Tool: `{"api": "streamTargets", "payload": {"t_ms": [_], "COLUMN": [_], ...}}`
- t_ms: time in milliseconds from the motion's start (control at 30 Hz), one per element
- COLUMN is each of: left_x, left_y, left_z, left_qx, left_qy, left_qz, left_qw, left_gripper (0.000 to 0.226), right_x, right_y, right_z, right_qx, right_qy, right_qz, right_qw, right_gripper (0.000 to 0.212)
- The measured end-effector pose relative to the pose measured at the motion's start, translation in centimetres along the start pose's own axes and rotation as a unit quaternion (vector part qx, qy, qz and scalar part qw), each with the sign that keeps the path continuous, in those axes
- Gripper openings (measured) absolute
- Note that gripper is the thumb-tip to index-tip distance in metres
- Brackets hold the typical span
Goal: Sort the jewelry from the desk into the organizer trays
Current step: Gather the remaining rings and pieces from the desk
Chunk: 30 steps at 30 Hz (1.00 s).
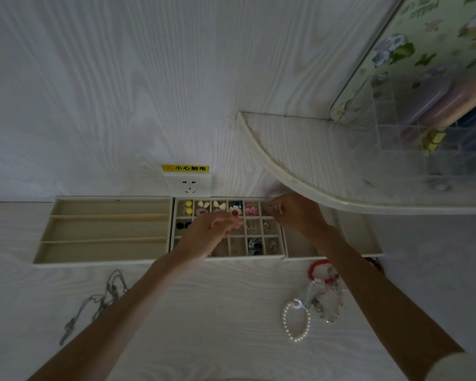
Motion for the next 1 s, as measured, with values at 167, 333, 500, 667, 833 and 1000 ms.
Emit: {"api": "streamTargets", "payload": {"t_ms": [167, 333, 500, 667, 833, 1000], "left_x": [0.0, -2.7, -4.4, -4.9, -5.2, -5.5], "left_y": [-3.5, -6.3, -7.4, -8.2, -8.6, -8.7], "left_z": [3.7, 4.5, 4.1, 3.7, 3.8, 3.8], "left_qx": [-0.092, -0.111, -0.152, -0.172, -0.209, -0.219], "left_qy": [-0.312, -0.459, -0.521, -0.552, -0.585, -0.610], "left_qz": [-0.058, -0.138, -0.161, -0.188, -0.205, -0.212], "left_qw": [0.944, 0.871, 0.824, 0.794, 0.756, 0.732], "left_gripper": [0.027, 0.031, 0.035, 0.036, 0.035, 0.035], "right_x": [1.6, 0.3, -0.9, -1.7, -2.2, -2.7], "right_y": [0.9, -0.2, -0.8, -1.2, -1.5, -1.7], "right_z": [1.9, 2.5, 2.4, 3.1, 3.2, 3.5], "right_qx": [-0.012, 0.002, -0.008, -0.025, 0.001, 0.003], "right_qy": [0.018, 0.065, 0.032, 0.023, 0.056, 0.077], "right_qz": [0.002, -0.035, -0.077, -0.083, -0.096, -0.084], "right_qw": [1.000, 0.997, 0.997, 0.996, 0.994, 0.993], "right_gripper": [0.026, 0.027, 0.024, 0.026, 0.028, 0.028]}}
Point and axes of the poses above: each hand's wrist, its own y-axis away from the middle knuckle, its own x-axis out of the back of the hand, z = x × y, the point moved 2 cm from there along -y, towards the middle knuckle, and after that the axes turned 8 degrees about z, right-handed, at the moved point
